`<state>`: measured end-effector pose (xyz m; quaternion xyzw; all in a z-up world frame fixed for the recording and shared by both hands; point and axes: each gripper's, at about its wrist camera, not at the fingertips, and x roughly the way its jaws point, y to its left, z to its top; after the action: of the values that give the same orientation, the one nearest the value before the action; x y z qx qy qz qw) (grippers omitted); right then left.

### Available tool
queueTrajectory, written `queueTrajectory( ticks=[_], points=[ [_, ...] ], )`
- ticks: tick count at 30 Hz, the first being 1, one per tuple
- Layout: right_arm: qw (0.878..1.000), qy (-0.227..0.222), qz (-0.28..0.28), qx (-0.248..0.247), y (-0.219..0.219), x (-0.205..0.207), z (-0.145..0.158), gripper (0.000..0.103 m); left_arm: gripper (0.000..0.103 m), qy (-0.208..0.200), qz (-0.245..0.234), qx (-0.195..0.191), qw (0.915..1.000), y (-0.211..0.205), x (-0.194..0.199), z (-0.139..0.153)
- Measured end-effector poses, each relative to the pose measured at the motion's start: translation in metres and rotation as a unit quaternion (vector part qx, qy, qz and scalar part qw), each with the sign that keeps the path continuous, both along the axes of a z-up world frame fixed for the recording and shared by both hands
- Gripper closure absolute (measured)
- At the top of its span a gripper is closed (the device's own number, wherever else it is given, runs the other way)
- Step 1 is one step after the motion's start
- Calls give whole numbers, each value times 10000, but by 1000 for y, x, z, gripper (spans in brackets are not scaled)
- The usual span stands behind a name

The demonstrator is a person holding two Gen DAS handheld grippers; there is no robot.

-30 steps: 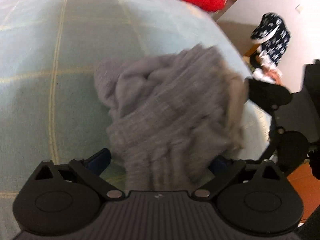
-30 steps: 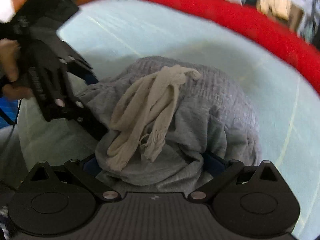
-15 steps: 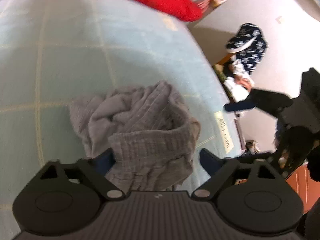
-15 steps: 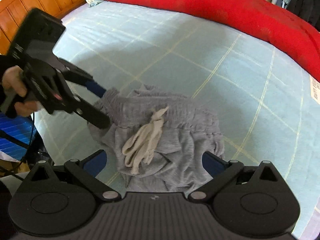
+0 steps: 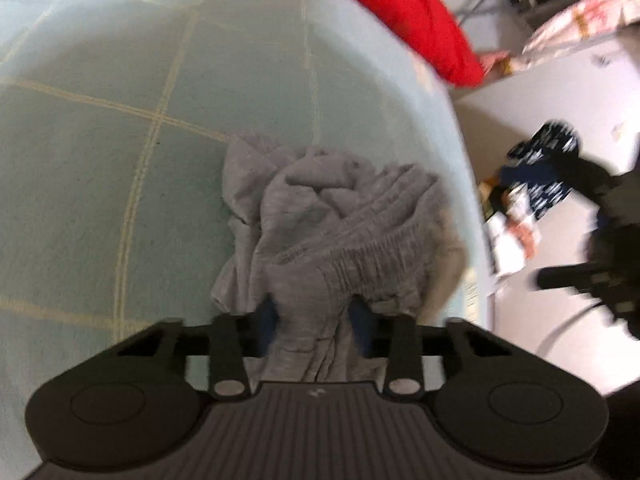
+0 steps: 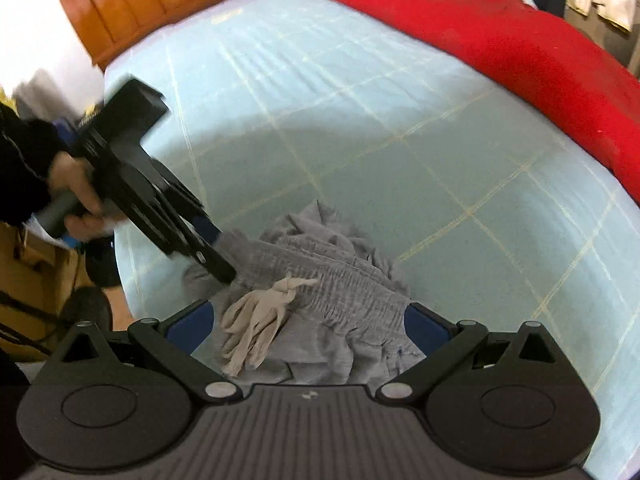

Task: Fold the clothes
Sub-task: 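Grasp the sweatpants waistband with the left gripper while the right gripper grasps the waistband beside it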

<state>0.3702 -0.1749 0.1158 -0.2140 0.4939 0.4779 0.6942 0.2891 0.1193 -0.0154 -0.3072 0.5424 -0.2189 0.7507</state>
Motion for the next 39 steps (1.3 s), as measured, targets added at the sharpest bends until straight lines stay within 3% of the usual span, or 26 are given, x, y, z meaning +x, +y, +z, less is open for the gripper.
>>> queueTrajectory(
  ticks=[5,7,12,17,23,26,29,32,34,37,39],
  points=[
    [9990,317,301,-29,34,4,-17,0,87,-59,257,-251,9993,17,-6,2],
    [9985,331,418,-86,49,8,-22,0,90,-111,207,-166,9996,16,-2,1],
    [9942,108,1058,-174,81,14,-27,0,91,-459,126,135,9988,18,-3,28],
    [9835,265,1781,-179,116,27,-42,3,92,-827,-71,435,9956,19,-3,55],
    [9613,1003,2565,-104,162,41,-73,9,92,-1177,-382,712,9898,37,-5,73],
    [9445,1780,2750,-242,174,47,-88,22,91,-1207,-487,792,9883,43,-5,71],
    [9366,1981,2869,-354,173,51,-86,33,91,-1208,-574,821,9876,43,-3,68],
    [9354,2104,2814,-409,170,58,-77,54,90,-1180,-658,765,9879,43,4,63],
    [9362,2104,2778,-467,165,56,-69,75,87,-1178,-728,650,9882,41,9,63],
    [9371,2131,2719,-510,165,65,-64,83,83,-1255,-938,564,9860,37,14,61],
    [9363,2142,2734,-515,164,62,-61,83,70,-1281,-1173,502,9835,32,21,56]
  ],
)
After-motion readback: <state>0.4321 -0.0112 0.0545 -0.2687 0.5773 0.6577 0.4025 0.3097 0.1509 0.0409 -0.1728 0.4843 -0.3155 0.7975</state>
